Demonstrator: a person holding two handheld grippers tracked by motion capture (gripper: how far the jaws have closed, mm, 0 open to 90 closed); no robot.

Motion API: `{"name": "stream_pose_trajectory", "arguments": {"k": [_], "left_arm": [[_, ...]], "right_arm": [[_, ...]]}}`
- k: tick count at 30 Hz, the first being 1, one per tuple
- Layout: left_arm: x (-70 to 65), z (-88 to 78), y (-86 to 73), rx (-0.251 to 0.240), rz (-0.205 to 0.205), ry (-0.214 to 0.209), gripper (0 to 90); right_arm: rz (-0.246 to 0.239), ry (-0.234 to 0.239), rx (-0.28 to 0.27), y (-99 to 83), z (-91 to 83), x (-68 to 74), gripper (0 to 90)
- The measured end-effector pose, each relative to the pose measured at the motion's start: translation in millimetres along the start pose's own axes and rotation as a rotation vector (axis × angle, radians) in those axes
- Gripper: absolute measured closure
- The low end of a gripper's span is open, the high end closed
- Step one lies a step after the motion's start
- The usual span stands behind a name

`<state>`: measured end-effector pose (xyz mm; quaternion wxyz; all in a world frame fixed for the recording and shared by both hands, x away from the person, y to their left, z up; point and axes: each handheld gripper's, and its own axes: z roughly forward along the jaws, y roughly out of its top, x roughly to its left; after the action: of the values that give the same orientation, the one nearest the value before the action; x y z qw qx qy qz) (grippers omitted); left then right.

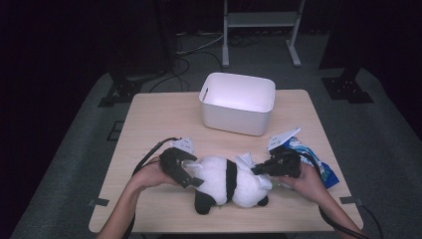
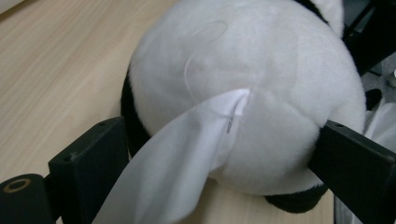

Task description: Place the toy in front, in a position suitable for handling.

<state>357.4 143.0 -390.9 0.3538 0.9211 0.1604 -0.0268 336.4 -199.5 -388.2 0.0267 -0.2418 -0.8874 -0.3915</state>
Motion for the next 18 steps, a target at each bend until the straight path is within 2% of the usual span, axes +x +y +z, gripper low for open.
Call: {"name": "stream_pose_trajectory", "arguments": {"k": [2, 4, 8, 9, 12, 16, 18], "left_arm": [[1.5, 0.5, 0.8, 0.006, -0.001, -0.006, 5.4], [2.8, 2.1, 0.8, 0.008, -0.001, -0.043, 5.4], [-4.2, 5.7, -6.5, -0.035, 0.040, -0.133, 5.4], [-6.3, 6.4, -8.3, -0.045, 0.047, -0.145, 5.4], [-11.0, 5.7, -13.0, -0.075, 0.056, -0.143, 5.3], [-13.6, 2.8, -16.9, -0.107, 0.059, -0.131, 5.4], [-13.2, 2.9, -18.0, -0.117, 0.060, -0.131, 5.4]], "right_arm": [[-0.003, 0.007, -0.005, -4.0, -1.8, 3.0, 86.3], [-0.003, 0.010, -0.006, -5.4, -2.8, 5.2, 86.3], [-0.033, 0.004, 0.002, -5.4, -5.5, 13.7, 86.2], [-0.039, -0.005, 0.003, -3.6, -5.2, 15.4, 86.1], [-0.054, -0.013, 0.022, 4.3, -3.0, 18.4, 86.0], [-0.071, -0.001, 0.029, 16.8, 3.6, 21.8, 86.0], [-0.083, 0.019, 0.032, 24.6, 8.2, 26.4, 86.0]]}}
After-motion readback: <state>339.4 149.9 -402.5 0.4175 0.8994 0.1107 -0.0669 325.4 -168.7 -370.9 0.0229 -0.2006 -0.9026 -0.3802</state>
